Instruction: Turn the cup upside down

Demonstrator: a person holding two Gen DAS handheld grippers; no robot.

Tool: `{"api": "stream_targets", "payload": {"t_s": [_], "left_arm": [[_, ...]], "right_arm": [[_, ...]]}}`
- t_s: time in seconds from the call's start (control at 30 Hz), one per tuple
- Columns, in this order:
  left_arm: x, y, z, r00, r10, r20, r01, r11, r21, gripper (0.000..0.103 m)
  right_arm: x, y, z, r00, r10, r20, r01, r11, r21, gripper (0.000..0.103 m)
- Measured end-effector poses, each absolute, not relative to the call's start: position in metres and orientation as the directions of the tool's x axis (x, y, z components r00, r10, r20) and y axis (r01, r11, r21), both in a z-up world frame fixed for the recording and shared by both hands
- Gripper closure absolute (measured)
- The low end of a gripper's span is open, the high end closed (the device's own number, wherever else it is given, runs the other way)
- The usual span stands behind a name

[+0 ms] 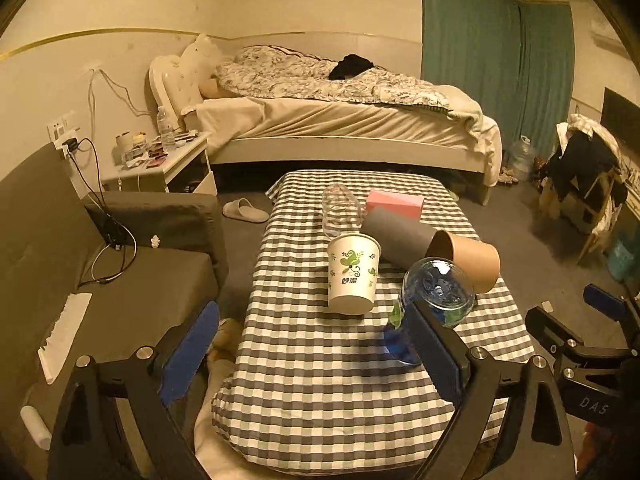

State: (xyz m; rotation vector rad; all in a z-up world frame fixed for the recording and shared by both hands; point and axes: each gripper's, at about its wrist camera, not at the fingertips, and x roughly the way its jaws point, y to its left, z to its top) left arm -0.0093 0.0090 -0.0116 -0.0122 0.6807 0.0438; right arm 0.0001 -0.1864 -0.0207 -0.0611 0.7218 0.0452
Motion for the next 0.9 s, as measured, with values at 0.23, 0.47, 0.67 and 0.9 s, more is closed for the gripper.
{"api": "stream_targets", "payload": {"t_s": [0.23, 0.47, 0.67, 0.9], "left_arm": [[-0.0090, 0.0099, -0.0105, 0.776, 0.035, -0.630, -0.041, 0.999, 0.006, 0.006], [-0.0099, 0.0087, -0.0084, 0.780, 0.035, -0.625, -0.039, 0.999, 0.007, 0.006], [-0.0116, 0.0078, -0.0076, 0.781, 0.042, -0.623, -0.045, 0.999, 0.011, 0.006], [-0.0141, 0.0086, -0.0070, 0.784, 0.048, -0.618, -0.054, 0.998, 0.009, 0.006]], "right_arm": [[0.0001, -0.1839, -0.0224, 0.747, 0.019, -0.665, -0.067, 0.997, -0.046, 0.000], [-0.0004, -0.1849, -0.0209, 0.752, 0.014, -0.659, -0.061, 0.997, -0.048, 0.000], [-0.0013, -0.1874, -0.0199, 0.751, 0.013, -0.660, -0.061, 0.997, -0.049, 0.000], [-0.0014, -0.1870, -0.0203, 0.751, 0.013, -0.660, -0.061, 0.997, -0.050, 0.000]]}}
